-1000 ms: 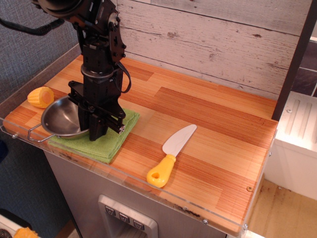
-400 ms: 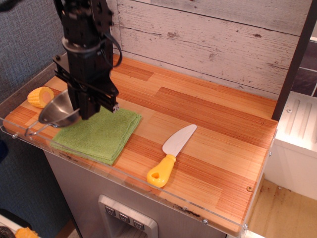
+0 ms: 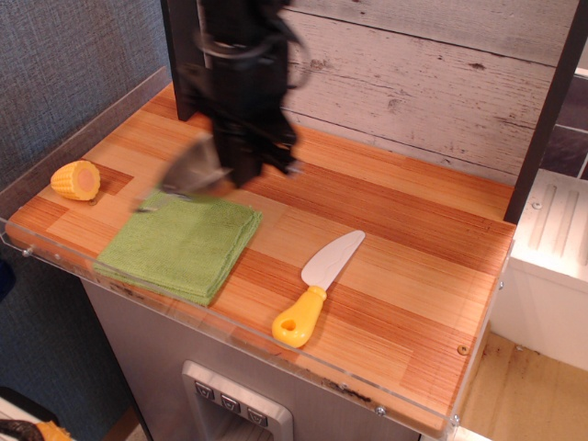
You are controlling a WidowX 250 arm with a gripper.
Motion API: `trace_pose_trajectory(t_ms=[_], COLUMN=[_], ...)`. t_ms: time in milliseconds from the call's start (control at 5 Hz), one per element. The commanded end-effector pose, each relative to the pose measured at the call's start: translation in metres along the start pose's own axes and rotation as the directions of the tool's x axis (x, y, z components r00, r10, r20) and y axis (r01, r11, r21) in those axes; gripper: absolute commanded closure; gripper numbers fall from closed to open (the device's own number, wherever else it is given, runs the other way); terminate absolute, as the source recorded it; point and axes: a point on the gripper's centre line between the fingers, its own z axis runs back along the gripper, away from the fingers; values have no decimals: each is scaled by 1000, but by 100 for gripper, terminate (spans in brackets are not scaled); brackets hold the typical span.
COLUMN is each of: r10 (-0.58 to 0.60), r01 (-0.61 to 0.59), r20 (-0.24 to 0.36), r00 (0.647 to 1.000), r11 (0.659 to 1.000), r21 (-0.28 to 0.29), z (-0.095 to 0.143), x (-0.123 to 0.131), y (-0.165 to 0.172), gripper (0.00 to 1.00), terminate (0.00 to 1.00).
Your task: Move the pot to the top of the knife.
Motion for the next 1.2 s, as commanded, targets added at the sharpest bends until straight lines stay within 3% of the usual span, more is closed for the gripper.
trace_pose_trajectory(t_ms=[0,400,800,1000], r10=[-150,-340,-376,-357], r01=[152,346,379,360], r20=[86,129,84,54], r00=[985,932,923,932], r11=[988,938,925,932], r21=[-17,-22,-33,-51], z=[-3,-20,-39,-42], x=[57,88,84,79], y=[-32,-69,-75,-74], gripper=[100,100,100,0], terminate=[0,0,0,0])
